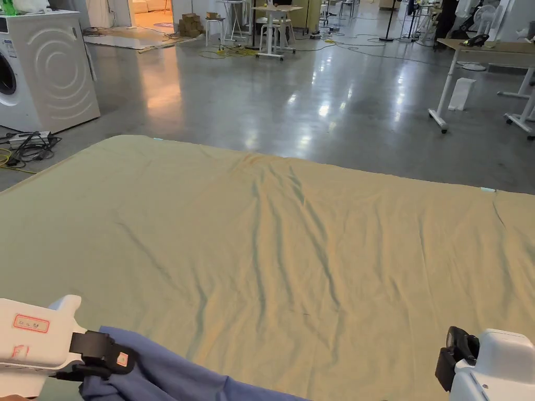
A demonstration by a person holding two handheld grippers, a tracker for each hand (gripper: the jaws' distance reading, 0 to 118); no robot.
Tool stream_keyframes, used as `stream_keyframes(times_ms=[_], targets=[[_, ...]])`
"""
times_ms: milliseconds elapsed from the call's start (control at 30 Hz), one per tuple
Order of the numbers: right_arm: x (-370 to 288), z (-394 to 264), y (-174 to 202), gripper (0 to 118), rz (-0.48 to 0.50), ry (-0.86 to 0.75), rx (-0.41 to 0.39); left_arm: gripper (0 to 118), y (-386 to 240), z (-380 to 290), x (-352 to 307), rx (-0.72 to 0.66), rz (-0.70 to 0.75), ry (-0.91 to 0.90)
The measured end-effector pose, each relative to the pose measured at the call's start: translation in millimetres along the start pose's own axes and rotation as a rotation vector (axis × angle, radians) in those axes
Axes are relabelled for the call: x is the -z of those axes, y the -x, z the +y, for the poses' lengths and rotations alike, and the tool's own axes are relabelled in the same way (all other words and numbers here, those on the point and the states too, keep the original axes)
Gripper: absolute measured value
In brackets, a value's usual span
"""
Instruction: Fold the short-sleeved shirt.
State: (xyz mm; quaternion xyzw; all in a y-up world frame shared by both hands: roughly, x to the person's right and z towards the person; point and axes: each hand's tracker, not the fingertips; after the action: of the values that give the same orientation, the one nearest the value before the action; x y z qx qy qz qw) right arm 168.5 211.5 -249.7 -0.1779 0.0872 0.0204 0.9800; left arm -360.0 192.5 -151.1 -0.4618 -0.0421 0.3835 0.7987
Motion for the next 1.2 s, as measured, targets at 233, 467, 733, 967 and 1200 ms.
stream_keyframes(times_ms=[233,467,733,967,1200], targets=[[-2,-3,-16,0,-0.026,0.016,0.029,9,-66,-11,33,0.043,-0.169,0.077],[-4,-8,-34,0,-0.055,0.023,0.047,9,-115,-27,108,0.124,-0.164,0.204],[-10,-14,-52,0,-0.09,0.042,0.061,9,-135,-63,213,0.198,0.057,0.325],[-14,-21,-63,0,-0.111,0.06,0.075,10,-139,-84,250,0.2,0.148,0.34],[-15,-22,-67,0,-0.118,0.067,0.079,49,-145,-79,233,0.213,0.107,0.357]])
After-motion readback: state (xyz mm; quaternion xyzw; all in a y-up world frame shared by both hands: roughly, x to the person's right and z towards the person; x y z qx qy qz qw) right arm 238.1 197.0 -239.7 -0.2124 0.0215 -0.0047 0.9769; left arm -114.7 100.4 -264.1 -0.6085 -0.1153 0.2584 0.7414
